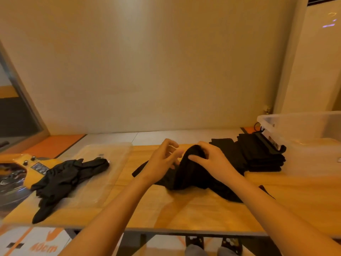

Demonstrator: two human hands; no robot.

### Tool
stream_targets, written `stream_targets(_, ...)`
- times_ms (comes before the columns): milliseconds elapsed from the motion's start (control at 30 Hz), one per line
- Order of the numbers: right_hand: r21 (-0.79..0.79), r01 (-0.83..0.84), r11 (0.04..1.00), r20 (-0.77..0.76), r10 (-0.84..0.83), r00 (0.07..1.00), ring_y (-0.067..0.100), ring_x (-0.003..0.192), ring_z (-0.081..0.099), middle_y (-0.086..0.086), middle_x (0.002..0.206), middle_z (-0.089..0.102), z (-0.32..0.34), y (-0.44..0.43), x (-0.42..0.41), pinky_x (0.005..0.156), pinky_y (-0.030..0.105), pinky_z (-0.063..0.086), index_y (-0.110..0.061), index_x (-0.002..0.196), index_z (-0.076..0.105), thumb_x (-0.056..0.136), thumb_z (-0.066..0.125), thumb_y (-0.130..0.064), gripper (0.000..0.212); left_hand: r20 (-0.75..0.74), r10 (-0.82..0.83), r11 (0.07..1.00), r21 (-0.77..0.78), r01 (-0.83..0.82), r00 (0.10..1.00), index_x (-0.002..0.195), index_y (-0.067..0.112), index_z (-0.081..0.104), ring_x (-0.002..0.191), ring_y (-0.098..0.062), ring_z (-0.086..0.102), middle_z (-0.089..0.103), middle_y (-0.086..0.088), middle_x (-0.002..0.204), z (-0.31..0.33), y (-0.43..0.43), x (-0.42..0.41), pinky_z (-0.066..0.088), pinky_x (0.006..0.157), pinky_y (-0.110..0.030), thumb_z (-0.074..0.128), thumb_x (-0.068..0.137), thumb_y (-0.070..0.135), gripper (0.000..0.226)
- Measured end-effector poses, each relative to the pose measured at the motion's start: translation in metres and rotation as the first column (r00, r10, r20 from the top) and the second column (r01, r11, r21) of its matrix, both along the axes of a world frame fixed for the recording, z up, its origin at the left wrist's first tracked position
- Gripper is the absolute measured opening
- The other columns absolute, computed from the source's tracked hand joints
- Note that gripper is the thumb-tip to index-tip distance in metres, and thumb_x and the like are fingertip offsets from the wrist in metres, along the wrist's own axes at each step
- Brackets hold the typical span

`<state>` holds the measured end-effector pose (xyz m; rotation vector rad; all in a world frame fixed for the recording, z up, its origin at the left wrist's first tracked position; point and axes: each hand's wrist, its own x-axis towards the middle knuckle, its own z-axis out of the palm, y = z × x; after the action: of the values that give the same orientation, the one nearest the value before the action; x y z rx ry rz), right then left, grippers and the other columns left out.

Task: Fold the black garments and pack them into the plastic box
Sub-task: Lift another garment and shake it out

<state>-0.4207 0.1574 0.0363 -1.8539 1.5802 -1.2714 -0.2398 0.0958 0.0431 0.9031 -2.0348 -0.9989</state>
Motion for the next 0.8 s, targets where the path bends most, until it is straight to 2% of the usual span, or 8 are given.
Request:
stream_targets(133, 0.064, 0.019, 0.998, 0.079, -0.024, 0.997, -0.003, 0.080, 0.061, -0.010, 0.086, 0.066, -0.011, 0.025, -0.021, 0.069, 0.014, 0.047, -0.025, 0.091, 0.065, 0.090, 0.063, -0.025, 0.002, 0.260, 0.171, 0.984, -0.087, -0.153, 0.950, 0.126, 0.024, 0.051, 0.118, -0.009, 0.053, 0.056, 0.006, 0.127, -0.064, -0.030, 0.047, 0.045, 0.096, -0.025, 0.060, 0.092, 0.036, 0.037)
stream_targets(300, 0.185, 0.096, 0.978, 0.090, -0.114, 0.989, 0.021, 0.071, 0.058, 0.010, 0.077, 0.062, -0.044, 0.061, -0.045, 0.064, 0.028, 0.043, -0.011, 0.082, 0.062, 0.094, 0.056, -0.027, 0.021, 0.579, 0.181, 0.981, -0.158, -0.108, 0.795, 0.145, 0.025, 0.036, 0.143, -0.016, 0.025, 0.029, 0.003, 0.155, -0.105, -0.048, 0.080, 0.028, 0.115, -0.036, 0.055, 0.094, 0.041, 0.058)
stream_targets(367, 0.219, 0.143, 0.965, 0.112, -0.170, 0.979, 0.019, 0.066, 0.055, 0.011, 0.075, 0.059, -0.057, 0.072, -0.052, 0.061, 0.022, 0.040, -0.011, 0.080, 0.061, 0.095, 0.054, -0.027, 0.023, 0.565, 0.203, 0.975, -0.194, -0.110, 0.799, 0.146, 0.026, 0.034, 0.142, -0.015, 0.027, 0.031, 0.001, 0.154, -0.110, -0.041, 0.087, 0.026, 0.115, -0.035, 0.053, 0.094, 0.043, 0.058)
stream_targets(467, 0.213, 0.246, 0.946, 0.161, -0.283, 0.946, 0.018, 0.078, 0.061, 0.009, 0.083, 0.064, -0.063, 0.085, -0.065, 0.068, 0.028, 0.045, -0.015, 0.087, 0.064, 0.097, 0.051, -0.027, 0.021, 0.496, 0.252, 0.955, -0.267, -0.130, 0.831, 0.146, 0.031, 0.031, 0.136, -0.013, 0.037, 0.037, 0.006, 0.150, -0.113, -0.023, 0.106, 0.030, 0.113, -0.038, 0.052, 0.089, 0.056, 0.066)
stream_targets(600, 0.171, 0.292, 0.941, 0.237, -0.327, 0.915, 0.005, 0.078, 0.063, 0.003, 0.088, 0.067, -0.058, 0.094, -0.084, 0.064, 0.020, 0.048, -0.018, 0.094, 0.065, 0.098, 0.048, -0.025, 0.019, 0.414, 0.265, 0.913, -0.398, -0.089, 0.871, 0.124, 0.051, 0.042, 0.118, 0.009, 0.042, 0.047, 0.032, 0.124, -0.119, 0.012, 0.140, 0.018, 0.115, -0.034, 0.044, 0.078, 0.076, 0.052)
stream_targets(667, 0.137, 0.294, 0.946, 0.254, -0.320, 0.913, 0.009, 0.079, 0.064, 0.008, 0.090, 0.067, -0.055, 0.096, -0.088, 0.064, 0.020, 0.048, -0.014, 0.094, 0.066, 0.098, 0.049, -0.024, 0.020, 0.392, 0.269, 0.878, -0.475, -0.057, 0.880, 0.115, 0.048, 0.051, 0.114, 0.014, 0.044, 0.053, 0.034, 0.114, -0.124, 0.031, 0.154, 0.013, 0.115, -0.031, 0.047, 0.079, 0.076, 0.045)
stream_targets(733, 0.098, 0.299, 0.949, 0.230, -0.314, 0.921, 0.015, 0.080, 0.062, 0.014, 0.090, 0.066, -0.053, 0.097, -0.089, 0.063, 0.016, 0.046, -0.007, 0.093, 0.066, 0.098, 0.050, -0.023, 0.023, 0.387, 0.247, 0.881, -0.471, -0.040, 0.888, 0.112, 0.044, 0.055, 0.112, 0.013, 0.047, 0.056, 0.032, 0.110, -0.127, 0.044, 0.164, 0.024, 0.110, -0.028, 0.049, 0.078, 0.076, 0.047)
stream_targets(800, 0.050, 0.312, 0.949, 0.192, -0.316, 0.929, 0.013, 0.079, 0.061, 0.014, 0.089, 0.066, -0.051, 0.097, -0.088, 0.063, 0.014, 0.045, -0.006, 0.091, 0.065, 0.097, 0.050, -0.022, 0.023, 0.389, 0.248, 0.862, -0.506, -0.019, 0.887, 0.112, 0.039, 0.058, 0.108, 0.010, 0.049, 0.057, 0.029, 0.109, -0.125, 0.052, 0.170, 0.025, 0.109, -0.025, 0.048, 0.082, 0.073, 0.047)
